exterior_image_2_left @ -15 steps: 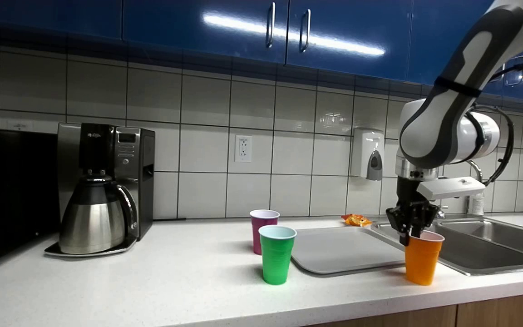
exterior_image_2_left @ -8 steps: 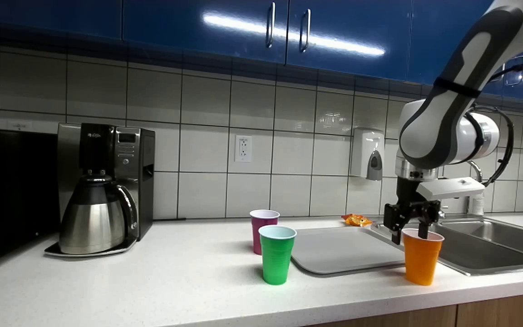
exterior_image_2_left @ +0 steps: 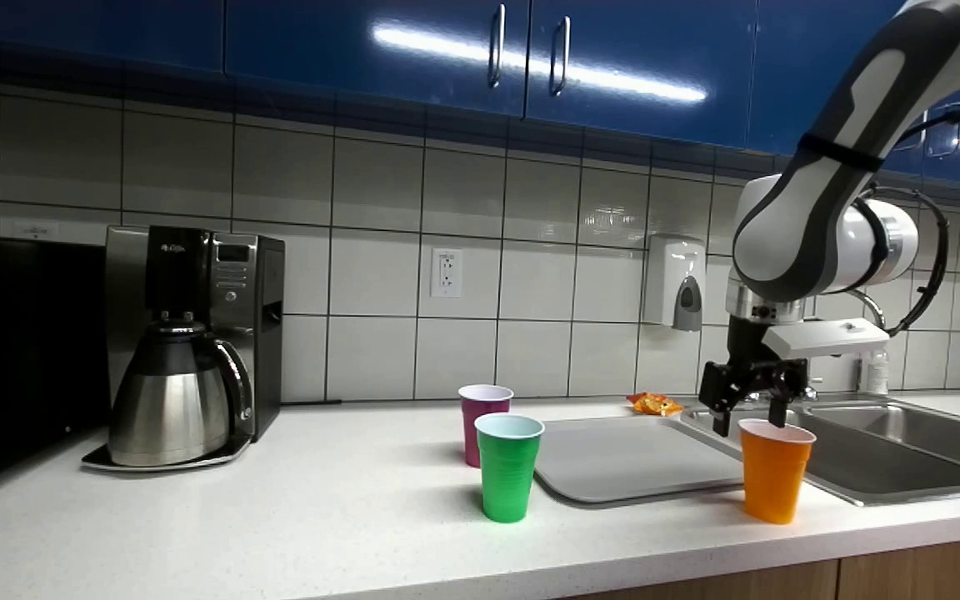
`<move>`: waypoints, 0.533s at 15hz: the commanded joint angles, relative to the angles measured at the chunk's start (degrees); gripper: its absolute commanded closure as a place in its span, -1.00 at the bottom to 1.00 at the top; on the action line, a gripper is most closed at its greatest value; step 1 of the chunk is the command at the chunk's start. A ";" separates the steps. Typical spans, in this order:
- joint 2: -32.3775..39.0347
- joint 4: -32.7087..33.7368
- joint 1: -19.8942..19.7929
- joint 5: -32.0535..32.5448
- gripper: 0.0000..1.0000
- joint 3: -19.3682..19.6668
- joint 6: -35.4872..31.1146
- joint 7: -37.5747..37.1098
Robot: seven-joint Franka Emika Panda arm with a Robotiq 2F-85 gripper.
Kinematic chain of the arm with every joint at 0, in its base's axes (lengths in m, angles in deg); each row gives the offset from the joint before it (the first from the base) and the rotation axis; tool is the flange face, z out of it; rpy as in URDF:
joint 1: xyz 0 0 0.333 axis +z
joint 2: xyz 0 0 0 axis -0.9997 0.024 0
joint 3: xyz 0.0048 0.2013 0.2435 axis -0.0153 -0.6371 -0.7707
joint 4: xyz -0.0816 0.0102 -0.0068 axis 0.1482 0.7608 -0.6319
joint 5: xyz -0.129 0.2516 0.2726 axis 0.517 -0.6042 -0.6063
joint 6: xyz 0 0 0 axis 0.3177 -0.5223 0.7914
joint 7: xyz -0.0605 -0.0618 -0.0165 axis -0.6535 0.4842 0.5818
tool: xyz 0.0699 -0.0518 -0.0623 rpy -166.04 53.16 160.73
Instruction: Remove the green, purple and orange cups from the tray
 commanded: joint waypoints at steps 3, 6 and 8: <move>-5.73 -0.60 -0.09 -2.32 -1.00 -0.84 2.69 1.70; -7.76 -0.32 0.04 -2.80 -1.00 -1.23 3.85 1.52; -8.54 0.18 0.27 -3.28 -1.00 -1.49 4.40 1.68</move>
